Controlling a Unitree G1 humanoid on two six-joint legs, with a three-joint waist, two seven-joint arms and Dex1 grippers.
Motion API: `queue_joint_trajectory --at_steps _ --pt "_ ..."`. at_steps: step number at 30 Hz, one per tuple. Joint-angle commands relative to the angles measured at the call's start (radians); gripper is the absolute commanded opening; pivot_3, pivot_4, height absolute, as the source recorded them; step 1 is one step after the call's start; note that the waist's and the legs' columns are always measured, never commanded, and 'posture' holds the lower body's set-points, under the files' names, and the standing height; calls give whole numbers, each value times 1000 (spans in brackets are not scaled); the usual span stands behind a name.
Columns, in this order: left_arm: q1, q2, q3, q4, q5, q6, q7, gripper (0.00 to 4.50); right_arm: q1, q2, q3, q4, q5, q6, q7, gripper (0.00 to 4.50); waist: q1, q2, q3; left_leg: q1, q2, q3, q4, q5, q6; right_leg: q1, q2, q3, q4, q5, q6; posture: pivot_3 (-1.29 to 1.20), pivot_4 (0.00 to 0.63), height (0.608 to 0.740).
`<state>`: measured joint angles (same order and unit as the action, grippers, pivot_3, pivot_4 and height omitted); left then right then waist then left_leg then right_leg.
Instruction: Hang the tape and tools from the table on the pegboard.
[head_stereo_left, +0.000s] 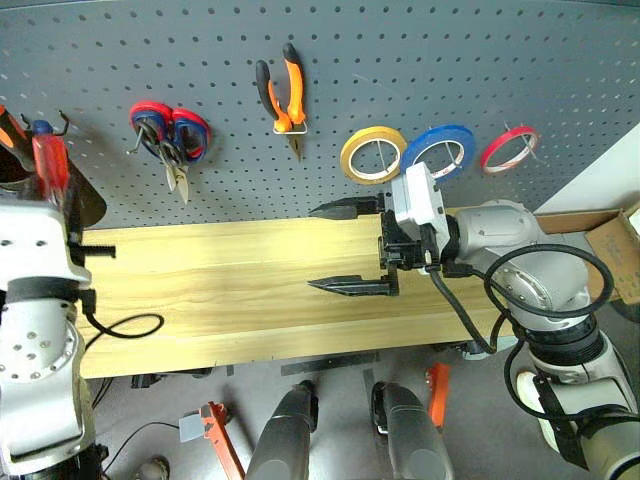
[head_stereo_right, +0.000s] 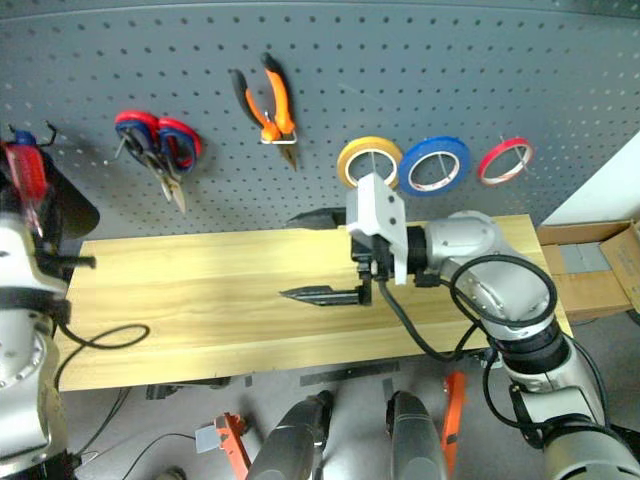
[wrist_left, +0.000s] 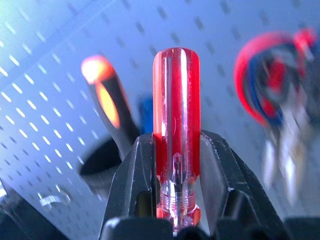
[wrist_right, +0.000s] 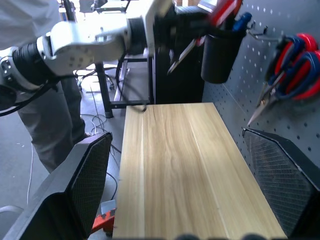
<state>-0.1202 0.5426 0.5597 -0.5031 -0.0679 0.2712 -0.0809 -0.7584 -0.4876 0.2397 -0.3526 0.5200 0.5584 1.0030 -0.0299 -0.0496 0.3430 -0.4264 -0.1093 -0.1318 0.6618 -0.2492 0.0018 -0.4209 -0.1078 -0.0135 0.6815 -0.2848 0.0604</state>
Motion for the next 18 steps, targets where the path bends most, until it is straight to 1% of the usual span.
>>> queue_joint_trajectory --at_steps 1,6,10,15,18 --pt "-84 42 55 -57 -32 37 11 821 -16 0 -23 -8 -4 -33 13 4500 0 0 0 0 0 0 0 0 0 0 0 0 0 0 0 -15 308 740" --pt "-216 74 61 -26 -96 84 -5 821 -42 14 -41 20 1 -42 8 4500 -1 0 0 0 0 0 0 0 0 0 0 0 0 0 0 -12 303 740" --pt "-318 129 70 23 -133 98 -25 821 -69 54 -93 47 35 -33 -24 4500 -1 0 0 0 0 0 0 0 0 0 0 0 0 0 0 -5 298 740" --pt "-445 184 76 100 -173 115 -20 821 -66 65 -102 65 20 -49 -28 4500 0 0 0 0 0 0 0 0 0 0 0 -1 0 0 0 -3 293 740" --pt "-488 209 78 136 -182 113 -21 821 -64 64 -102 68 15 -53 -28 4500 -1 0 0 0 0 0 0 0 0 0 0 -1 0 0 0 -3 293 740"
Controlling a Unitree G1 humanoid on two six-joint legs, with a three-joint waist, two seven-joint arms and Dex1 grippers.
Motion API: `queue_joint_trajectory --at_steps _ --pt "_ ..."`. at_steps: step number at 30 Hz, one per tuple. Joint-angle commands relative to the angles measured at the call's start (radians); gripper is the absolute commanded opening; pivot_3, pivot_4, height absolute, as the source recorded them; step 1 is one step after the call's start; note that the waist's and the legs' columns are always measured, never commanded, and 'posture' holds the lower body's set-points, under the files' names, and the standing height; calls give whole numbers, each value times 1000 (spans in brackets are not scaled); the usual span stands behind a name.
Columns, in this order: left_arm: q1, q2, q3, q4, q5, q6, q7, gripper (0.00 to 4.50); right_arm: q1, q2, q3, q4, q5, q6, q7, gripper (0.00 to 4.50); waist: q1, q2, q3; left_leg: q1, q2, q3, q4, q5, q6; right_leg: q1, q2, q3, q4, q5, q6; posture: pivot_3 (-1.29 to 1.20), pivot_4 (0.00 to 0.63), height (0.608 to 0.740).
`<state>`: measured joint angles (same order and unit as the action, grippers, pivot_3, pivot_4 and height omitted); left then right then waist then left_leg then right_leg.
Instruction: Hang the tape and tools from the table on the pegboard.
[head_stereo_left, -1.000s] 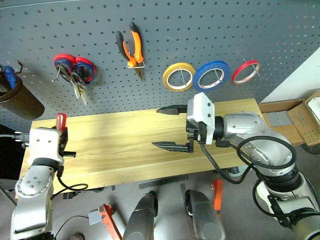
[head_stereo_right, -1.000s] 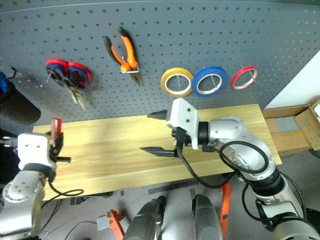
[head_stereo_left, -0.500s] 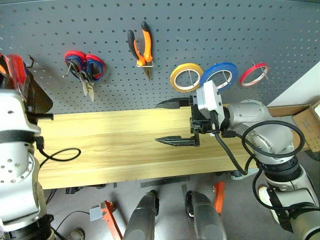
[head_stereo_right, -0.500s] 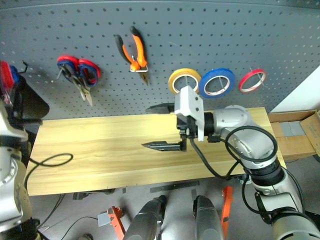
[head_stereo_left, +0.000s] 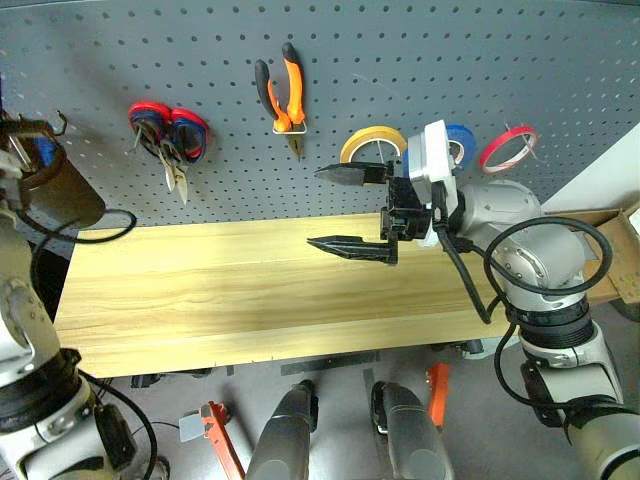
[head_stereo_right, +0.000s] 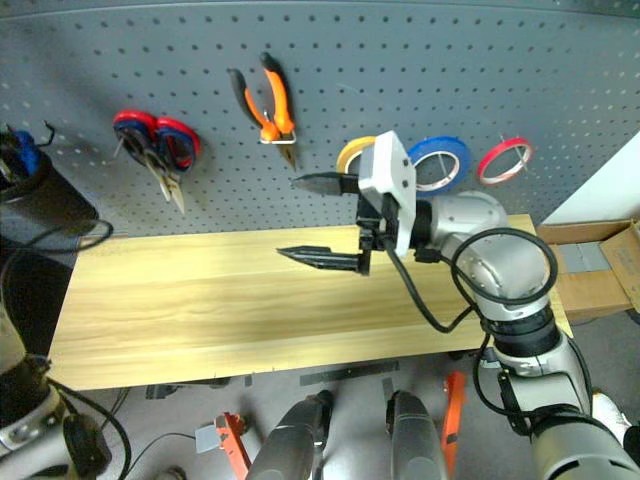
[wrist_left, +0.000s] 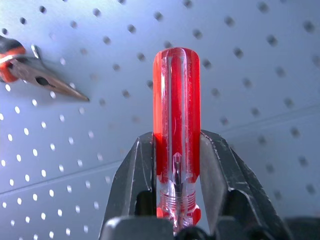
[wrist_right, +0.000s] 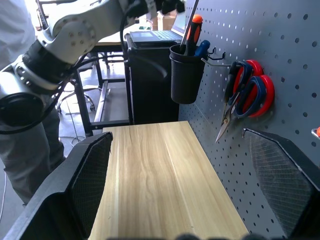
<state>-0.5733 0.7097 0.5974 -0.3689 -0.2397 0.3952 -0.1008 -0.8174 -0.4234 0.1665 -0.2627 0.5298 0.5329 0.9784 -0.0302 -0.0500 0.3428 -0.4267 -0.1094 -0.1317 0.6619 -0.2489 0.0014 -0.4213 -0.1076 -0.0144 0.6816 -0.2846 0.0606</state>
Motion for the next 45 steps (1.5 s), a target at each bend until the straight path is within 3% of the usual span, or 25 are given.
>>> queue_joint_trajectory --at_steps 1,14,25,36,45 --pt "-45 50 46 20 -16 -13 -5 821 -5 -1 -28 -23 5 -27 -3 4500 -1 0 0 0 0 0 0 0 0 0 0 0 0 0 0 -4 290 740" --pt "-22 65 20 261 13 -201 -60 821 -2 -2 -22 -36 -1 -26 -20 4500 -2 0 0 0 0 0 0 0 0 0 0 0 0 0 0 -30 294 740" --pt "35 27 22 249 24 -222 -24 821 8 -10 -24 -52 -1 -24 -30 4500 -3 0 0 0 0 0 0 0 0 -1 0 0 1 0 0 -39 293 740" --pt "42 14 34 248 23 -226 49 4480 9 -17 -24 -51 -1 -22 -28 4500 -3 -1 -1 0 0 0 1 0 0 -1 0 0 1 0 0 -39 287 740" --pt "-47 -5 -141 90 -69 -135 -44 4480 20 -26 -41 -52 5 -20 -35 4500 -2 -2 -1 0 0 0 2 0 0 0 0 0 1 1 1 -41 287 740"
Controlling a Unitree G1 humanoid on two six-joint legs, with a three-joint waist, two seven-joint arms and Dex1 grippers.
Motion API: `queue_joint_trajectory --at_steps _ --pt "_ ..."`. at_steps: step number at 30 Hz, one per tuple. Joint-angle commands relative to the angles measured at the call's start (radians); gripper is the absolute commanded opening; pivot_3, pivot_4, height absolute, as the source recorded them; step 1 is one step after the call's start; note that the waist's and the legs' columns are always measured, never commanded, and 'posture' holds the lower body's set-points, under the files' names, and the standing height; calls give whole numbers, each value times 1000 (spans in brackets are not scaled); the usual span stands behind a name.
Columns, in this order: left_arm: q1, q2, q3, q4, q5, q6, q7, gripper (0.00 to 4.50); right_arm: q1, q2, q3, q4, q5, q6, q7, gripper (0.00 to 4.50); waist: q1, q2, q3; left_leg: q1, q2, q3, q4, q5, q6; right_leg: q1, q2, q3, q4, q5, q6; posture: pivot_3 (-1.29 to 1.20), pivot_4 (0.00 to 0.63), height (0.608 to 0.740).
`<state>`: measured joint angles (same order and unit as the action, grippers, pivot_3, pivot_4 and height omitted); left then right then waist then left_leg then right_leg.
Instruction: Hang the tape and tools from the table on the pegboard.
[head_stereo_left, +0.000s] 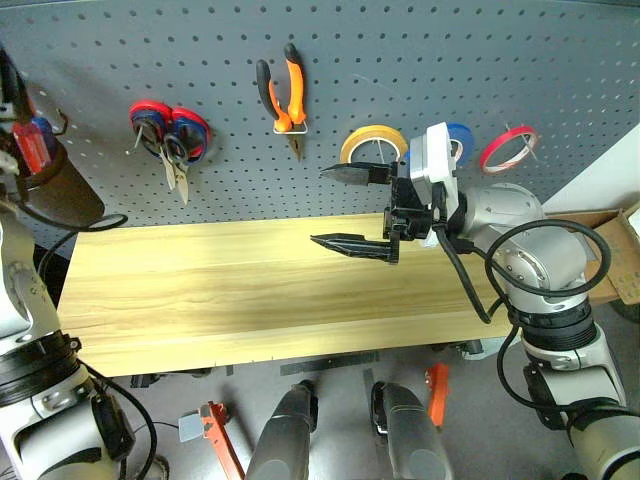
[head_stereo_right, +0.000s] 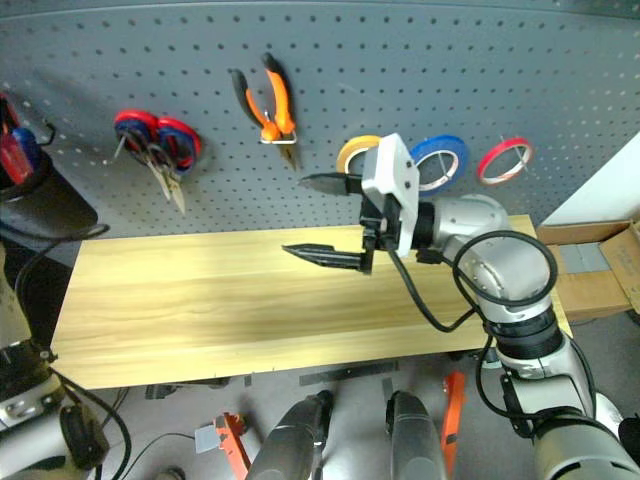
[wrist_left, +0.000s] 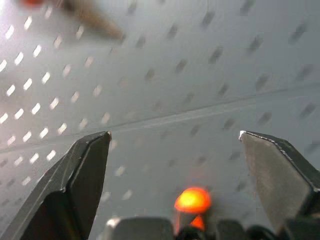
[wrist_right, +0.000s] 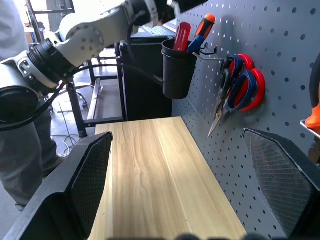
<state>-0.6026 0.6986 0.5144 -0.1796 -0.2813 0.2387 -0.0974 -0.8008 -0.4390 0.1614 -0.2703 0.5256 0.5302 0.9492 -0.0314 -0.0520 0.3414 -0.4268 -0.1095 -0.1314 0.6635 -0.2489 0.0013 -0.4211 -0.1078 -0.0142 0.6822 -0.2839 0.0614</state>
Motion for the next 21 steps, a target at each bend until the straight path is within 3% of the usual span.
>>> queue_joint_trajectory --at_steps 1,8,14,21 --pt "-19 5 -91 -131 -41 45 -67 4480 7 -13 -40 -47 13 -14 -6 4500 -1 0 0 0 0 0 0 0 0 0 0 0 0 0 0 -42 287 740" --pt "70 -23 -199 -295 -142 205 -163 4480 36 -43 -74 -85 51 22 -13 4500 -12 0 0 0 0 1 0 0 0 -1 0 1 1 0 0 -49 289 740" --pt "242 -25 -231 -401 -269 424 -208 4480 61 -71 -88 -98 56 34 -19 4500 -25 1 -1 0 0 2 0 0 0 -1 0 2 2 0 0 -49 278 740" --pt "350 -56 -242 -454 -238 543 -129 4480 131 -64 -100 -140 55 58 -95 4500 -20 0 -4 0 0 2 1 0 0 -1 0 3 4 0 0 -49 270 740"
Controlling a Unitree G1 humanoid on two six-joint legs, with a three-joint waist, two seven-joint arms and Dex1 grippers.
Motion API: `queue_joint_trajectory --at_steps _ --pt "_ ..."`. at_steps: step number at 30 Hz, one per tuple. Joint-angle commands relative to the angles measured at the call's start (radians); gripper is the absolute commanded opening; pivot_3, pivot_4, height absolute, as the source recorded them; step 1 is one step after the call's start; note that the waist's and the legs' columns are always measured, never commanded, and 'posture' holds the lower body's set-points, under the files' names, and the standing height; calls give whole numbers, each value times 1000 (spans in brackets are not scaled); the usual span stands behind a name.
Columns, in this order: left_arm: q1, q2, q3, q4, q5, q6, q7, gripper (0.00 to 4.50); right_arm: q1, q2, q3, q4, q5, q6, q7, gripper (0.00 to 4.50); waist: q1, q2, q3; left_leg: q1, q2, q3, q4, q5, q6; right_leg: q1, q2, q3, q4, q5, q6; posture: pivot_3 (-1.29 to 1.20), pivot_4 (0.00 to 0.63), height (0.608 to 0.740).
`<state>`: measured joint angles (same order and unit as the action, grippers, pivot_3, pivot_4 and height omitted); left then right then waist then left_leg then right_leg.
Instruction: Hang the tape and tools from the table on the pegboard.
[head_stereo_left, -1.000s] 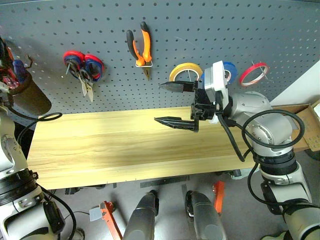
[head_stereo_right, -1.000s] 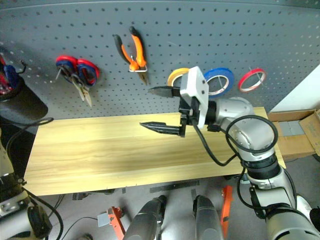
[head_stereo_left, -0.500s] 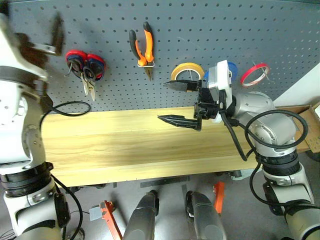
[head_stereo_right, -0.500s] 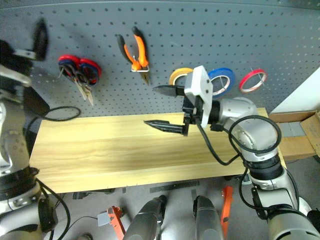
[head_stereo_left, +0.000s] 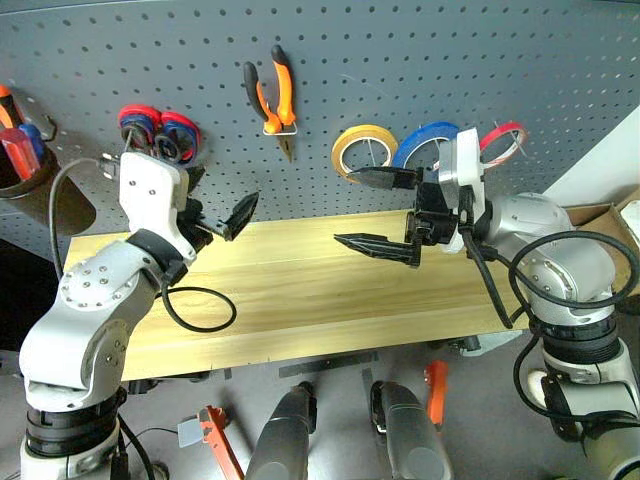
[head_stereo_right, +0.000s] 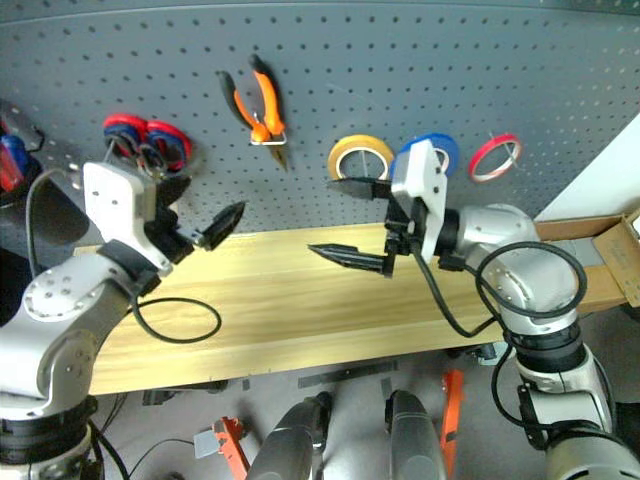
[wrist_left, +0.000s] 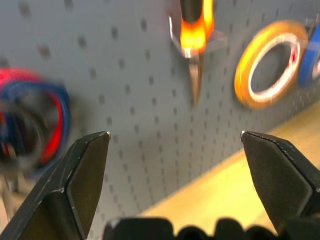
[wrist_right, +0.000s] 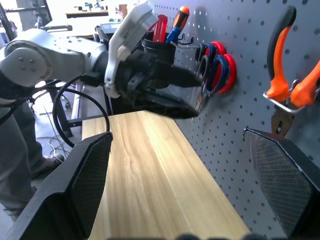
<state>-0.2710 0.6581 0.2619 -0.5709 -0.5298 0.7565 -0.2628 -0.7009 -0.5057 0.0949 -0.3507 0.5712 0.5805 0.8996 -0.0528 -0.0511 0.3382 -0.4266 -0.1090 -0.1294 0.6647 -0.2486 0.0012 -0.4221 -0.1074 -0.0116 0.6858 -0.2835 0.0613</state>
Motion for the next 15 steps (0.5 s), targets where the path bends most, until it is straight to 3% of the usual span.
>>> queue_joint_trajectory --at_steps 1,9,15 --pt "26 -19 9 -67 19 27 43 4480 48 8 -34 -67 3 6 -67 4500 3 0 -2 0 0 0 0 0 0 0 0 0 0 0 0 -50 266 740" --pt "167 -51 -38 -27 120 -73 14 4480 223 40 -16 -97 -75 -64 -184 4500 5 2 -28 0 0 1 0 0 0 0 0 0 1 0 0 -53 241 740" --pt "282 -149 -47 97 242 -239 53 4480 416 79 12 -39 -207 -213 -245 4500 12 11 -65 3 0 1 -1 0 0 2 0 0 0 0 0 -66 199 740"
